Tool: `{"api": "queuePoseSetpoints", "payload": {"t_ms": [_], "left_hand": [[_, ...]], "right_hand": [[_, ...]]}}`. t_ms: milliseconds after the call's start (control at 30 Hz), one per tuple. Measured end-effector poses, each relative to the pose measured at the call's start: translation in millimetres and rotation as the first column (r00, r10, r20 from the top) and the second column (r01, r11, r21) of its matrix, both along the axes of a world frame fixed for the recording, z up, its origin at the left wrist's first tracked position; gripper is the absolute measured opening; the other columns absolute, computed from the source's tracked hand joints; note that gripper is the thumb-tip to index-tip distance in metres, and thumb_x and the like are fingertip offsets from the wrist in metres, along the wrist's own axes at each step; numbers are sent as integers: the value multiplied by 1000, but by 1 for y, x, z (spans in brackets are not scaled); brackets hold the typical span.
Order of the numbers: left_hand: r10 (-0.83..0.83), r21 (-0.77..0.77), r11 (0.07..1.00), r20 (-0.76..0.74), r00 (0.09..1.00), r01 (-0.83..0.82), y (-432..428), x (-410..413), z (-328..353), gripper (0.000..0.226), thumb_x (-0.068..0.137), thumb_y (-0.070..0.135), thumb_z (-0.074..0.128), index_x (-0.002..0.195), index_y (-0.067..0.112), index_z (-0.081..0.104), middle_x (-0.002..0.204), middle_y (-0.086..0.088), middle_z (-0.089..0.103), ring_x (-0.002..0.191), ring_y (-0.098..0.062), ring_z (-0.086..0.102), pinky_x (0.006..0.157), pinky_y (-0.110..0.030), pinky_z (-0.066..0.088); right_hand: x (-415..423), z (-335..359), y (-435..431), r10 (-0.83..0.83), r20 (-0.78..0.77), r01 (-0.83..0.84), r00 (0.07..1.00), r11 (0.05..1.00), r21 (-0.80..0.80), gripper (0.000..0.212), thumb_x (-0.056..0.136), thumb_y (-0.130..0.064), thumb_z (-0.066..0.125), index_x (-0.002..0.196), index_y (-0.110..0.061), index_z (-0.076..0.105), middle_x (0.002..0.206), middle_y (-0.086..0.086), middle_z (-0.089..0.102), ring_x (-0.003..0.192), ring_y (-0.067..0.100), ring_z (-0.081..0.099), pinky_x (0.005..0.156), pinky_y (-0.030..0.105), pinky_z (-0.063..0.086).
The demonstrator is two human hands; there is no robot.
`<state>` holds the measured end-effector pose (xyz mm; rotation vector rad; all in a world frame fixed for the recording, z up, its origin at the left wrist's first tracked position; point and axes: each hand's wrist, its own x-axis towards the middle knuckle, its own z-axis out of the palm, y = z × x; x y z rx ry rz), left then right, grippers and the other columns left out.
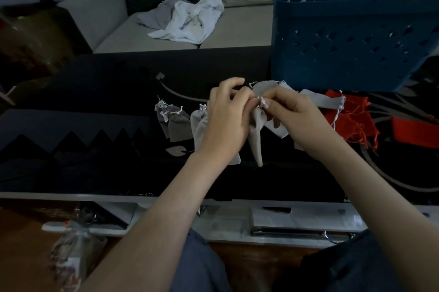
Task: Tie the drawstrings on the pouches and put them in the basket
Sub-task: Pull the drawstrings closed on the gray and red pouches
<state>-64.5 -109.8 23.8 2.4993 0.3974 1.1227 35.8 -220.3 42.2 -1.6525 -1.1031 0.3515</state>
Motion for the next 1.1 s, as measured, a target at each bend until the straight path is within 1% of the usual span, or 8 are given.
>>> {"api": "queuePoseSetpoints", "payload": {"t_ms": [233,400,567,733,833,900,1000,1100], "left_hand": [[18,125,992,-16,1000,-15,7,-2,1,30,94,26,44,89,5,65,120,-11,58,97,-25,52,80,-44,46],[63,123,990,28,998,-66,14,-2,0,29,95,23,42,90,3,63,113,-10,57,94,-24,49,78,-39,46],[-7,-122,992,3,1000,8,7,-3,3,22,97,11,44,95,0,64,113,-7,55,101,-14,45,83,-6,31],[-134,-358,924,32,990,137,9,-12,13,21,96,9,50,79,12,61,122,6,53,104,-6,52,87,-8,37],[-301,-612,736,86,950,289,14,-22,21,28,94,11,54,68,19,63,126,18,55,121,6,48,102,-17,38],[-362,-686,656,81,929,315,17,-25,23,31,93,12,55,64,20,64,117,18,61,117,6,52,99,-16,39],[-317,-636,740,-41,947,220,18,-21,21,28,94,17,55,67,22,62,93,7,60,96,-1,57,87,-18,40],[-196,-560,827,-188,962,59,19,-19,21,20,95,25,54,77,26,62,88,9,47,85,-2,53,74,-15,37]], "right_hand": [[0,-1,2,-28,-47,28,999,1000,7,16,95,-18,52,86,-12,64,85,18,61,71,20,52,68,41,45],[3,-2,1,-108,-62,109,992,994,7,19,93,-15,54,74,-16,59,68,1,55,62,11,47,63,31,41],[8,-5,2,-206,-78,208,975,978,16,22,92,-16,55,70,-19,59,59,-10,52,58,6,46,62,27,40],[3,-1,3,-187,-169,194,968,981,22,20,92,-12,54,73,-15,60,68,-1,56,61,6,51,61,25,44],[-3,5,6,-83,-237,101,968,993,65,19,95,-10,50,78,-12,56,78,3,57,71,5,55,68,22,49],[-7,5,9,-22,-343,55,939,995,85,16,97,-11,47,83,-9,55,81,6,58,73,9,57,70,24,51],[-12,3,16,-26,-406,53,914,997,56,16,98,-20,49,84,-14,55,72,-4,59,69,5,58,65,26,49],[-15,0,21,11,-337,-33,941,998,-58,22,92,-27,58,109,-13,54,100,10,66,97,19,62,86,38,50]]}}
